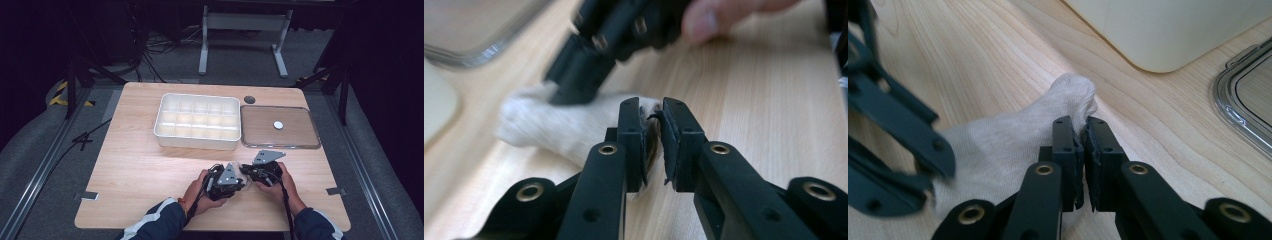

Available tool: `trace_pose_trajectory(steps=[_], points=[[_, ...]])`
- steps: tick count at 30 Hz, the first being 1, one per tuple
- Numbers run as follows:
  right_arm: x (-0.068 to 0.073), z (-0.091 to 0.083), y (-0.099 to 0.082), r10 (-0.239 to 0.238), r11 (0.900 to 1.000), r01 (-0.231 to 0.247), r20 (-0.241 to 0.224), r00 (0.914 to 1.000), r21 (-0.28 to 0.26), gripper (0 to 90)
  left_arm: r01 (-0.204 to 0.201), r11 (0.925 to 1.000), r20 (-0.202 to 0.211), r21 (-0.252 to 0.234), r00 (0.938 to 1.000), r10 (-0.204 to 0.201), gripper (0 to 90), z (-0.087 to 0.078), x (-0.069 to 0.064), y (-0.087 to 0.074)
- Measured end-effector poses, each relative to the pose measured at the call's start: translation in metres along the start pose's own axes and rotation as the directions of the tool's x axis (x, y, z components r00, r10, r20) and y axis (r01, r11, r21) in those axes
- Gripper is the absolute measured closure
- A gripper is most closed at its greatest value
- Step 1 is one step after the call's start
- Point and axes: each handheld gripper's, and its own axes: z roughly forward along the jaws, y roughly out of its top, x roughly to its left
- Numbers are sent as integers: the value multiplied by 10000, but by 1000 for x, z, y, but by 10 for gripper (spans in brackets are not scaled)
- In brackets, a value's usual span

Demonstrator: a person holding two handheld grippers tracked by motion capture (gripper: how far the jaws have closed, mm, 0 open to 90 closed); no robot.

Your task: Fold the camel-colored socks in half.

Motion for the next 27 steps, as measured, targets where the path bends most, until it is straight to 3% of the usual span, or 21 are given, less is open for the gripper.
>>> trace_pose_trajectory(steps=[8,19,22,25,27], points=[[0,-3,1,-208,9998,208,166,9996,53,841,-169,9998,-82,50,9998,169,818,5,-3,-6],[1,-11,9,63,9993,-48,406,9992,-361,834,145,9997,53,-171,9999,-144,833,6,1,-9],[2,-15,12,-8,9988,56,976,9952,-490,833,158,9997,150,-183,9998,-155,839,6,2,-9],[-4,-21,14,317,9965,-220,1210,9921,-808,834,290,9993,226,-225,9993,-285,840,7,3,-9],[-2,-23,15,245,9921,-153,730,9970,-1246,835,334,9992,267,-222,9991,-328,841,7,3,-9]])
